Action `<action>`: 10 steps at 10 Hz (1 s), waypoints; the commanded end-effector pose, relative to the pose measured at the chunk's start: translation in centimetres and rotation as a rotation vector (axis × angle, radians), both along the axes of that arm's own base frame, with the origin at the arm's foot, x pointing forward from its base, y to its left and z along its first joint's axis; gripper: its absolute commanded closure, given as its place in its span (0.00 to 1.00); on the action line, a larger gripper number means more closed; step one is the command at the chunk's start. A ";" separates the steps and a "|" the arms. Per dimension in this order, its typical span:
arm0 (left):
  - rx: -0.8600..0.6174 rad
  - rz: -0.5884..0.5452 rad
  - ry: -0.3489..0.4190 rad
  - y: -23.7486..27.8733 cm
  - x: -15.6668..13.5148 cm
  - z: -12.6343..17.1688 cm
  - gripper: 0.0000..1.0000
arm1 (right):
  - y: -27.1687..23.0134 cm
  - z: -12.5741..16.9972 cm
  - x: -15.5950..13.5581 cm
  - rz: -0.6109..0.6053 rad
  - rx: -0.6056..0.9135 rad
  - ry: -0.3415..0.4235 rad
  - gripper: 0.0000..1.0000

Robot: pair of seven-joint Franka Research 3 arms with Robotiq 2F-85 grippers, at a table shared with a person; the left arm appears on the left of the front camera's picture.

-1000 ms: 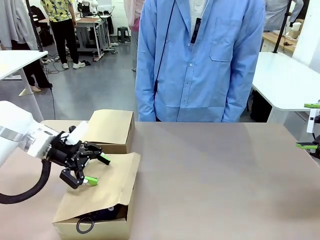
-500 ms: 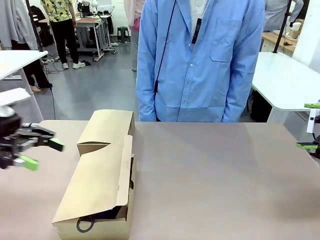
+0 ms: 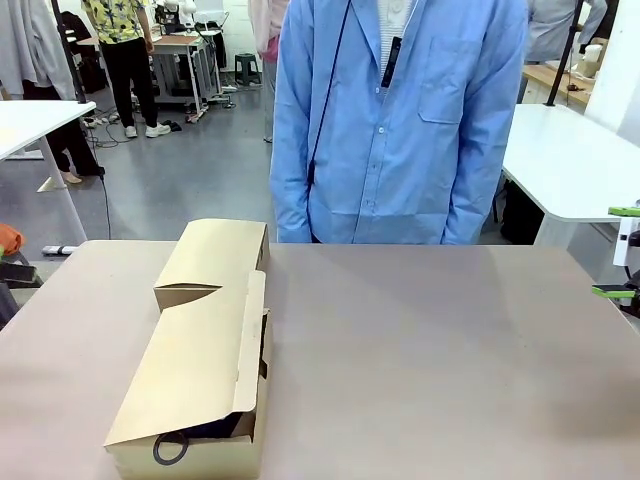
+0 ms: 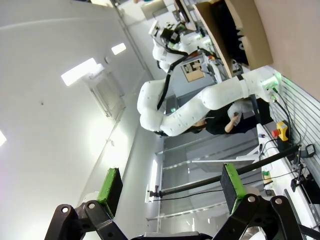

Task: Place items inside the box.
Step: Close the lid of the Mailer Box closest to the robot.

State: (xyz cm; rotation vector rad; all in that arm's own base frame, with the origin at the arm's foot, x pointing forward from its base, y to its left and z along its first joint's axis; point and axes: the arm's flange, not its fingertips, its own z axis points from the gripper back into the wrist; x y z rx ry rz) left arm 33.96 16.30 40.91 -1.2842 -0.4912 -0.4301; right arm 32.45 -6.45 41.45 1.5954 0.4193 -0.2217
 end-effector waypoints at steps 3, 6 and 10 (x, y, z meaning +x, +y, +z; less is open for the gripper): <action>-0.059 0.091 0.132 2.4 1.9 -1.5 0.00 | -0.1 0.3 0.1 -0.002 0.010 -0.015 0.00; -0.059 0.091 0.132 2.4 1.9 -1.5 0.00 | -0.1 0.3 0.1 -0.002 0.010 -0.015 0.00; -0.059 0.091 0.132 2.4 1.9 -1.5 0.00 | -0.1 0.3 0.1 -0.002 0.010 -0.015 0.00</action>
